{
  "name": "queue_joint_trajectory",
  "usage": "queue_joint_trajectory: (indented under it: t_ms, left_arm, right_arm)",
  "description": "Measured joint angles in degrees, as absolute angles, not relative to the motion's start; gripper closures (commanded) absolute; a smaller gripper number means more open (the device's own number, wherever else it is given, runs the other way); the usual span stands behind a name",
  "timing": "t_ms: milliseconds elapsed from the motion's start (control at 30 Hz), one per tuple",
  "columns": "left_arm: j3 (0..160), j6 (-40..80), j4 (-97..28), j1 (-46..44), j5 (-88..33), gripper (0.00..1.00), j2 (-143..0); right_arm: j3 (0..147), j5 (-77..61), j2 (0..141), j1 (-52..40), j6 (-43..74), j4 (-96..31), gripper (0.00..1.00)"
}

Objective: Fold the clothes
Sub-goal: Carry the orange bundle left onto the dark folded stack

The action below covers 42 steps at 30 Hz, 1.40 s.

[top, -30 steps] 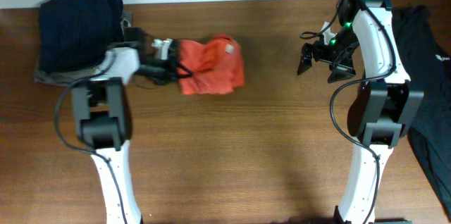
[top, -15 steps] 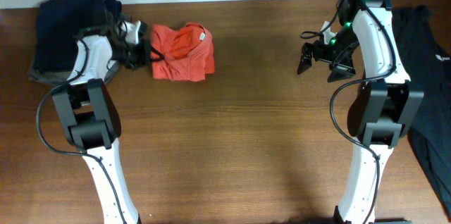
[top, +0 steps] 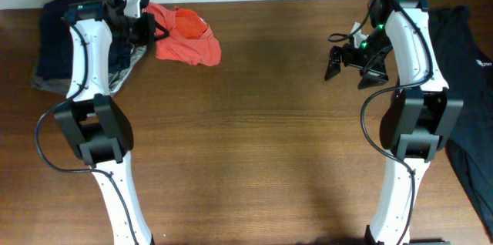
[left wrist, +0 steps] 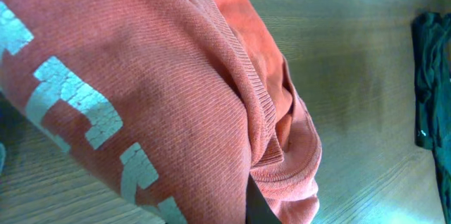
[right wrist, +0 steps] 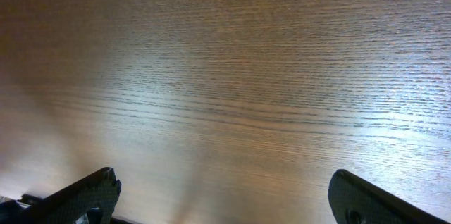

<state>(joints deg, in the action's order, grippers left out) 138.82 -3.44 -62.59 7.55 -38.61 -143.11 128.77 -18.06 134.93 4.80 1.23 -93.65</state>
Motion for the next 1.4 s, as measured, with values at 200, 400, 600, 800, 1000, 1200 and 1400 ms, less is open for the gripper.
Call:
queue_joint_trajectory:
  t_ms: [200,400,600,800,1000,1200,1400]
  left_arm:
    - [139.4,-3.5,-61.6,6.9,-36.4,1.00,-143.1]
    - [139.4,-5.5,-60.1,8.5,-33.5,1.00,-143.1]
    - [139.4,-7.6,-56.9,12.0,-32.1,1.00,-143.1]
    - [140.3,-8.0,-56.4,15.9,-32.1,1.00,-143.1]
    - [145.3,-8.6,-59.3,17.7,-32.3,1.00,-143.1]
    - [151.1,-9.1,-60.4,17.6,-32.5,1.00,-143.1]
    - [152.9,-9.5,-60.6,18.5,-30.8,1.00,-143.1]
  right_arm:
    - [128.7,-18.1,134.9,4.8,1.3,-94.1,0.01]
    - [128.8,-18.0,134.9,4.8,1.2,-95.2,0.01]
    - [128.7,-17.9,134.9,4.8,1.3,-96.1,0.01]
    - [128.7,-17.9,134.9,4.8,1.3,-96.7,0.01]
    - [128.7,-17.9,134.9,4.8,1.2,-96.7,0.01]
    - [128.7,-17.9,134.9,4.8,1.3,-97.1,0.01]
    - [128.7,-17.9,134.9,4.8,1.2,-97.1,0.01]
